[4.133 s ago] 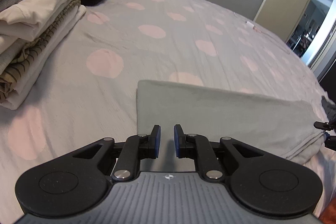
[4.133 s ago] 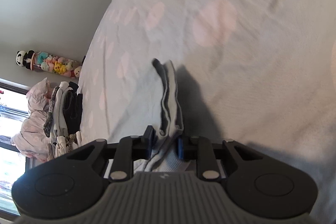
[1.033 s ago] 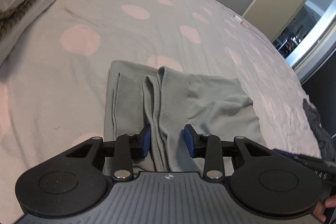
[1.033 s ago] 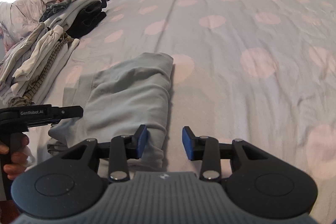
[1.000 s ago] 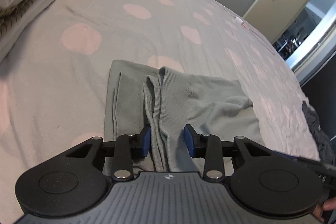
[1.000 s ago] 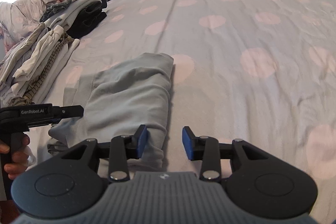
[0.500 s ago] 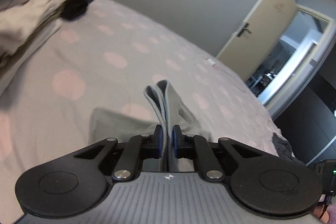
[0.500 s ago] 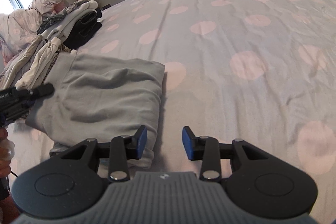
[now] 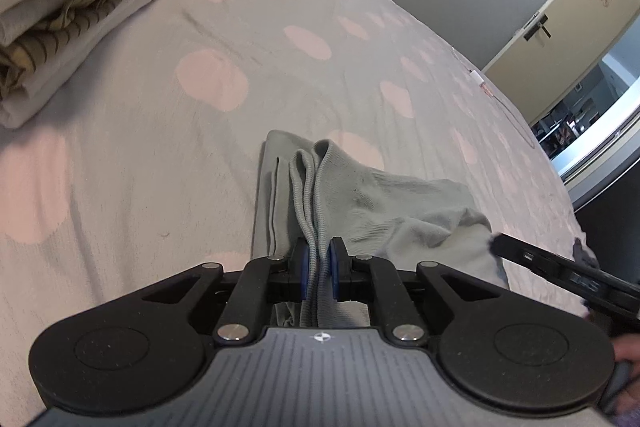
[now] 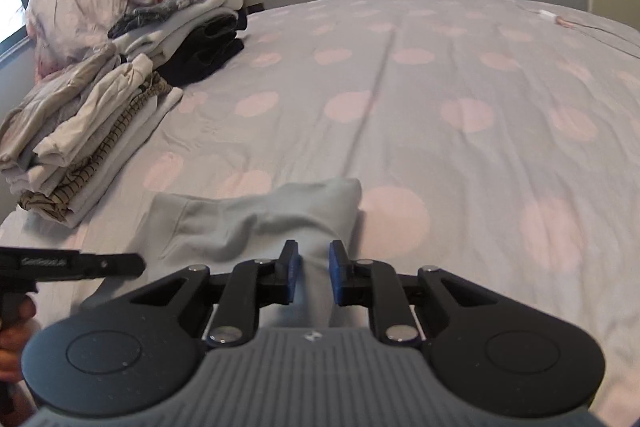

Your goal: Fold clothes

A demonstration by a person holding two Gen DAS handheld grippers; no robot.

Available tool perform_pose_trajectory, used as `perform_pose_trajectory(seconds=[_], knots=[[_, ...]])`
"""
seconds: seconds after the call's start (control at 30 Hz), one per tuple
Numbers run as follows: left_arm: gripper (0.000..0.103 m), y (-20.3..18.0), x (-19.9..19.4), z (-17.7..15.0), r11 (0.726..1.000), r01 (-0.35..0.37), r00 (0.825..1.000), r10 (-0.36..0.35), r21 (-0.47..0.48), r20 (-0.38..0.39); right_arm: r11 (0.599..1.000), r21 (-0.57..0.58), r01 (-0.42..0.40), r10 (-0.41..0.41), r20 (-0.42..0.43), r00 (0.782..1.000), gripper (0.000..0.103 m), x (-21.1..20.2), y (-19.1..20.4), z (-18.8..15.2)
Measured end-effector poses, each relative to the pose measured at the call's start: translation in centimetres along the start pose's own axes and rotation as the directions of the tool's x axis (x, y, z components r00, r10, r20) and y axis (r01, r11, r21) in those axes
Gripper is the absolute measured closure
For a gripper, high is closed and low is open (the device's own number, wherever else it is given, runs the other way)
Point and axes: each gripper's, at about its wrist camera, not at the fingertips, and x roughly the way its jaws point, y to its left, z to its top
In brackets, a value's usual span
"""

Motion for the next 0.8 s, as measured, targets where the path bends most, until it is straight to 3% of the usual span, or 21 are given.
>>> perform_pose_trajectory(seconds=[0.2,0.3,0.4,0.5,0.67,0.8], knots=[[0.087,0.7,0.6,0.1,0.999,0.025,1.0,-0.025,-0.04,-0.019,0.998,-0.018,0.053,-0.054,-0.071,0.996,0.084,4.5,-1.5,0.7],[0.087,0.8,1.0,0.2,0.999,0.024,0.999,-0.025,-0.038,-0.026,0.998,0.001,0.065,-0.065,-0.076,0.995,0.072,5.6,-2.4,0.9],[0.087,0.9,1.0,0.2,0.999,0.026,0.999,-0.027,-0.042,-0.027,0.997,0.055,0.056,-0.051,-0.083,0.995,0.072,5.6,-2.9,1.5],[0.087,0.7,0.9,0.2,0.999,0.023,0.999,-0.024,-0.043,-0.025,0.998,0.043,0.041,-0.038,-0.07,0.997,0.083,3.6,-2.3,1.6],[0.087,0.4,0.9,0.0,0.999,0.009,1.0,-0.01,-0.031,-0.023,1.0,0.008,0.005,-0.005,-0.015,1.0,0.086,-2.0,-0.7,-0.3],[0.087,0.2,0.8,-0.1,1.0,0.001,1.0,-0.002,-0.023,-0.021,0.999,0.001,-0.032,0.032,-0.02,0.999,0.09,-4.3,0.9,-2.5]])
